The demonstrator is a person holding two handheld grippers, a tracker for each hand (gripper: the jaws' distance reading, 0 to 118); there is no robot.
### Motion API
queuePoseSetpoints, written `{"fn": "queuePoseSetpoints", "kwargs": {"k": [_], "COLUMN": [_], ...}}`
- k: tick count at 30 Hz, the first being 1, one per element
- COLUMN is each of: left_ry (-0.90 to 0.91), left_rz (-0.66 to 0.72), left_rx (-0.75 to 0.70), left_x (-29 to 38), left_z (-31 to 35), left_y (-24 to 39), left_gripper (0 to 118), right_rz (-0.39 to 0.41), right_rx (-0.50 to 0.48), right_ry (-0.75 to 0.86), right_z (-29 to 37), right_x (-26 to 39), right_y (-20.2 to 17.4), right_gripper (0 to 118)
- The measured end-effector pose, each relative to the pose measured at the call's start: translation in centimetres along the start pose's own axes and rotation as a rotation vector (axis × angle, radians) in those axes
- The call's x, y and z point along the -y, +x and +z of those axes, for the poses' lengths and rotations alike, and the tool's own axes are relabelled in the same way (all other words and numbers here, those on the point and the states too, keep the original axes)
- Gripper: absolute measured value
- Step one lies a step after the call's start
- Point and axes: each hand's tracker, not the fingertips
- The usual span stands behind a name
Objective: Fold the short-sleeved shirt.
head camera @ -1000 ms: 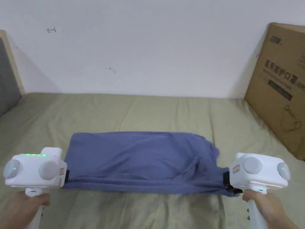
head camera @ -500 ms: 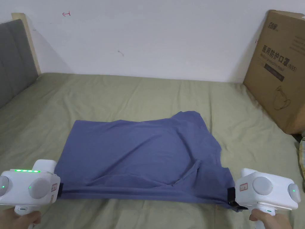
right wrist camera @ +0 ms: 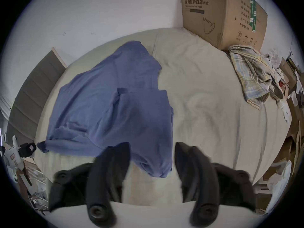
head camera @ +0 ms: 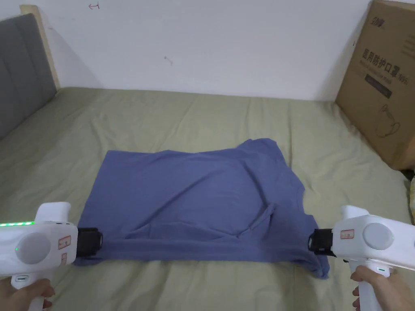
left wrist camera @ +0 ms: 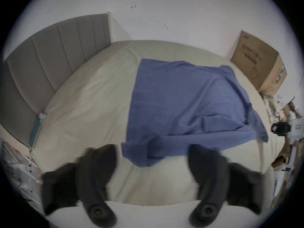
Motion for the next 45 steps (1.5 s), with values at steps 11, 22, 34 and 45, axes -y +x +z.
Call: {"fn": "queuePoseSetpoints", "kwargs": {"k": [11,22,34,45], "left_ry": [-0.038,0.031,-0.047,-0.05], "left_rz": [-0.009,0.091,0.054,0.041], "left_rx": [-0.044,-0.041,-0.099,-0.108], "left_x": [5.3,0.6,1.3,1.1], "left_z": [0.8,-3.2,-5.8,-5.3], "left_y": [-0.7,-2.9,-1.8,-1.6], "left_gripper": [10,107,4,4], "right_rz": [0.027,0.018,0.002,0.011], "right_rx": [-0.006,-0.012,0.007,0.001], "right_ry": [-0.014,-0.049,-0.066,-0.094], "right_z": [0.2,-1.3,-1.2,-3.4], "right_x": [4.8,4.6,4.3,1.5], "right_y": [-1.8,-2.0,-1.0,0.9], "right_gripper": [1,1,1,72]}}
